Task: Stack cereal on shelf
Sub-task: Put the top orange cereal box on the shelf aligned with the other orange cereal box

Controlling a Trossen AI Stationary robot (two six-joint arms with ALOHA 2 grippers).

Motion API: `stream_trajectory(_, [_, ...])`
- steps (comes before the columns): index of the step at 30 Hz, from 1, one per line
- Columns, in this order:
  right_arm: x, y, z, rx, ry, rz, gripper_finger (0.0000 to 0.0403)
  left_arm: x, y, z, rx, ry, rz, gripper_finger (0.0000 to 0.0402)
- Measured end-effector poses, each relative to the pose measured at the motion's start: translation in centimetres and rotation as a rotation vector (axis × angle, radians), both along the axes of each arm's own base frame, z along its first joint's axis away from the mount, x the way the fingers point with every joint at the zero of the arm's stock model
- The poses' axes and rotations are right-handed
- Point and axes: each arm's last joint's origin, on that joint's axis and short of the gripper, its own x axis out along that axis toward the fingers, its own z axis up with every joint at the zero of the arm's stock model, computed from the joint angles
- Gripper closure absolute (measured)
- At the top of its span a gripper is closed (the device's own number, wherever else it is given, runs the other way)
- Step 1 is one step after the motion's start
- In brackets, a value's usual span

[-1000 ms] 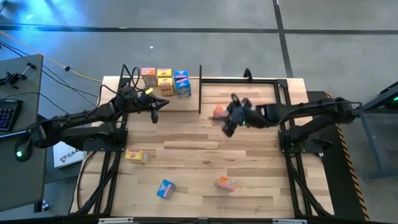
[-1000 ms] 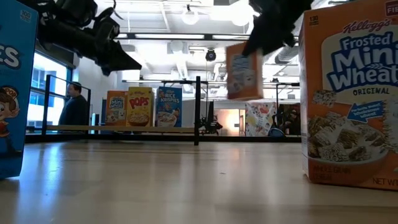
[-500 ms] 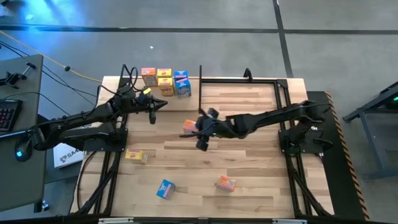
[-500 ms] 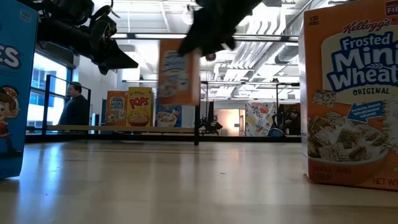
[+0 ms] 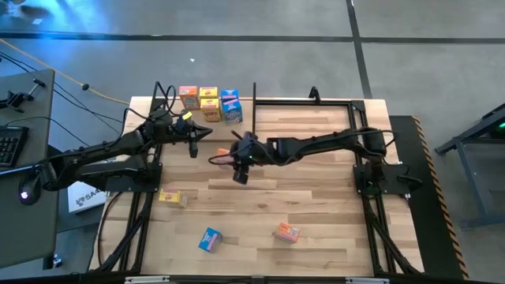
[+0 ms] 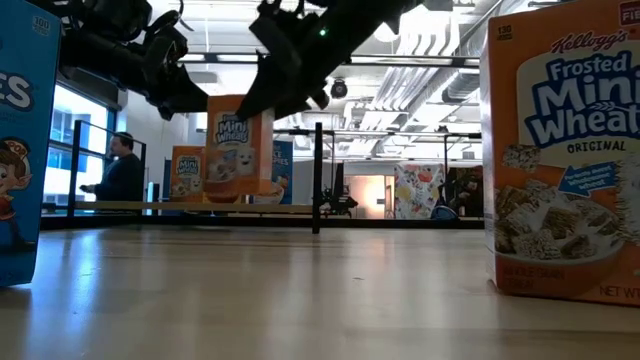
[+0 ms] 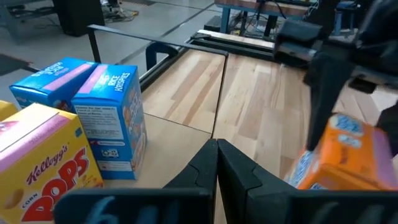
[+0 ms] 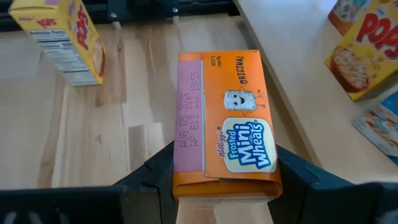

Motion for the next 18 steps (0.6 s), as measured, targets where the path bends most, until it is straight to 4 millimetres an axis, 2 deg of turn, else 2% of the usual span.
stream_trajectory(9, [0.7,-1.7,-1.7,0.013,0.017,0.006,0.0242,-0.1,-0.1,-0.2,0.001,0.026,-0.005,0.0401])
stream_trajectory(18, [0.9,-1.9,-2.5,-0.059,0.045,0.007,0.0238,0.1,-0.4,-0.3,0.03,0.038,-0.041,0.0401])
